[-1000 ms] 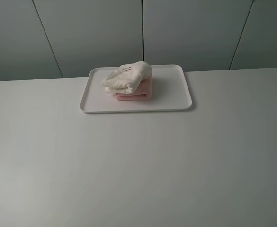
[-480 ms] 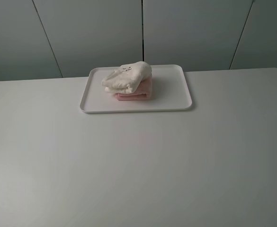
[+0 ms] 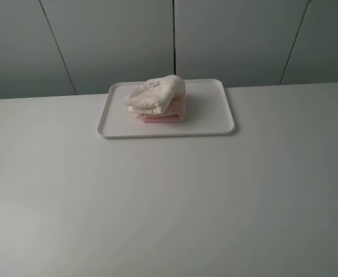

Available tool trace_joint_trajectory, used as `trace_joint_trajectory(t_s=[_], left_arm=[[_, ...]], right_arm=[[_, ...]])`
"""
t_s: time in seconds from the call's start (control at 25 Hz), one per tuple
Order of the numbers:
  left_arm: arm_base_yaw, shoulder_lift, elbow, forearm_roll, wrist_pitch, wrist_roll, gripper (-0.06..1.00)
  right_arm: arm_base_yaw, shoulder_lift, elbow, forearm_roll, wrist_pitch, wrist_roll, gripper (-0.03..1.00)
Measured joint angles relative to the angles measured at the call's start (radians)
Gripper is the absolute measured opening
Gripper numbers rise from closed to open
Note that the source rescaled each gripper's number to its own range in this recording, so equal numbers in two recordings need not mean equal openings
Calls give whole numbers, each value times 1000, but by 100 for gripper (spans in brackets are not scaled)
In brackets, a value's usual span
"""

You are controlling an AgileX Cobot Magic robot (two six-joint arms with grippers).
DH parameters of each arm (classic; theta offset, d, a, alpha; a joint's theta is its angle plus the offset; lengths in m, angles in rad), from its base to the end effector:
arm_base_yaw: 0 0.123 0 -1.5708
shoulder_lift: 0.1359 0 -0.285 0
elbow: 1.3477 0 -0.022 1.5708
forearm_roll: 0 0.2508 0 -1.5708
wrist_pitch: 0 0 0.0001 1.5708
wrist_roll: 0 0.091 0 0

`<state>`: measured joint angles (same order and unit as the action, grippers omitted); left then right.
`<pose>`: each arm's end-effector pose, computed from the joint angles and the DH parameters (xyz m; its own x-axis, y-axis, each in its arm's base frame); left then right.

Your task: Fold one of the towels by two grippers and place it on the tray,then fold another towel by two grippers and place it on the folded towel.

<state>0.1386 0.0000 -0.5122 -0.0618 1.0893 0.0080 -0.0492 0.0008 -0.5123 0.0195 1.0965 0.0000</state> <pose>-0.0068 -0.0060 0.2785 -0.4634 -0.0855 -0.8820 -0.0997 0.9940 -0.0439 -0.0076 0.0020 0.2778 -0.4765 0.0324 -0.8786 0.0382 0.9991 0.0161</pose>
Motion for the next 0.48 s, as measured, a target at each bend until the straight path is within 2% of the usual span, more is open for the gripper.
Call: trace_joint_trajectory(t_s=[0.16, 0.32, 0.48], left_arm=[[0, 0, 2, 0, 0, 0, 93], [0, 0, 2, 0, 0, 0, 93], [-14, 0, 2, 0, 0, 0, 93]], right_arm=[[-12, -2, 0, 1, 0, 0, 100], [-76, -2, 0, 2, 0, 0, 100], [-81, -2, 0, 28, 0, 0, 100]])
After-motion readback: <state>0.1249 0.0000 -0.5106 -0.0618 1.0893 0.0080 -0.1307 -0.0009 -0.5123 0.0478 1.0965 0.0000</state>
